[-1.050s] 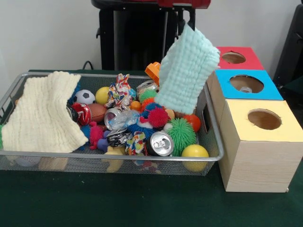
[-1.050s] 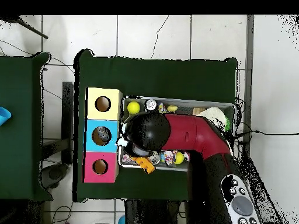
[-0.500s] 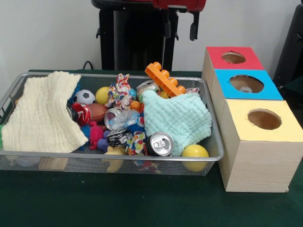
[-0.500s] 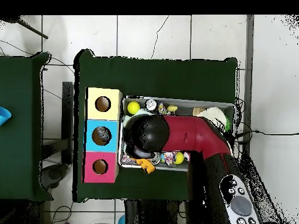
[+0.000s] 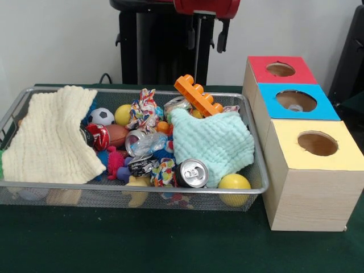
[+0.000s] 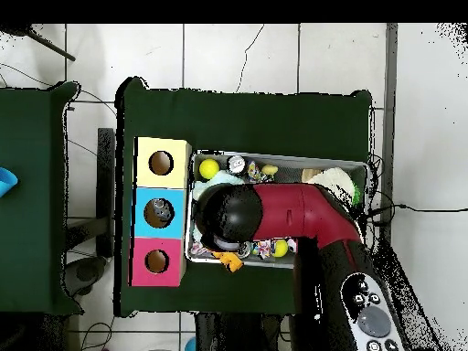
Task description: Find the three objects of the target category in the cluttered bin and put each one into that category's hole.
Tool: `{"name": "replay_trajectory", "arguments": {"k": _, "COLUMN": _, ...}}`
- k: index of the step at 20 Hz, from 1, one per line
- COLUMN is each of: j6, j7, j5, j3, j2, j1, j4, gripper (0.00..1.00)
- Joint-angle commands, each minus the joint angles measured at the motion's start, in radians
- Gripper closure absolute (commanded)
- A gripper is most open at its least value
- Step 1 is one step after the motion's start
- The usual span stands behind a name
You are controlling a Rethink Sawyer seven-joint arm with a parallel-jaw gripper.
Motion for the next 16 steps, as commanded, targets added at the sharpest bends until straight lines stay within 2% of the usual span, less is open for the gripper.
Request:
{"name": "replay_trajectory", "arguments": {"k": 1, "j6": -0.021, "j7": -0.149, "j5": -0.149, "j3": 0.016, "j2": 0.054, "j1": -0.013, "j4": -0.043, "gripper": 0.0}}
{"name": "replay_trajectory", "arguments": {"k": 9, "j6": -0.007, "j7": -0.006, "j5": -0.271, "j3": -0.059, "j2": 0.075, "j1": 0.033, "j4": -0.106, "gripper": 0.0}}
{"name": "replay_trajectory", "arguments": {"k": 16, "j6": 0.015, "j7": 0.027, "j5": -0.341, "j3": -0.097, "j2": 0.095, "j1": 0.066, "j4": -0.148, "gripper": 0.0}}
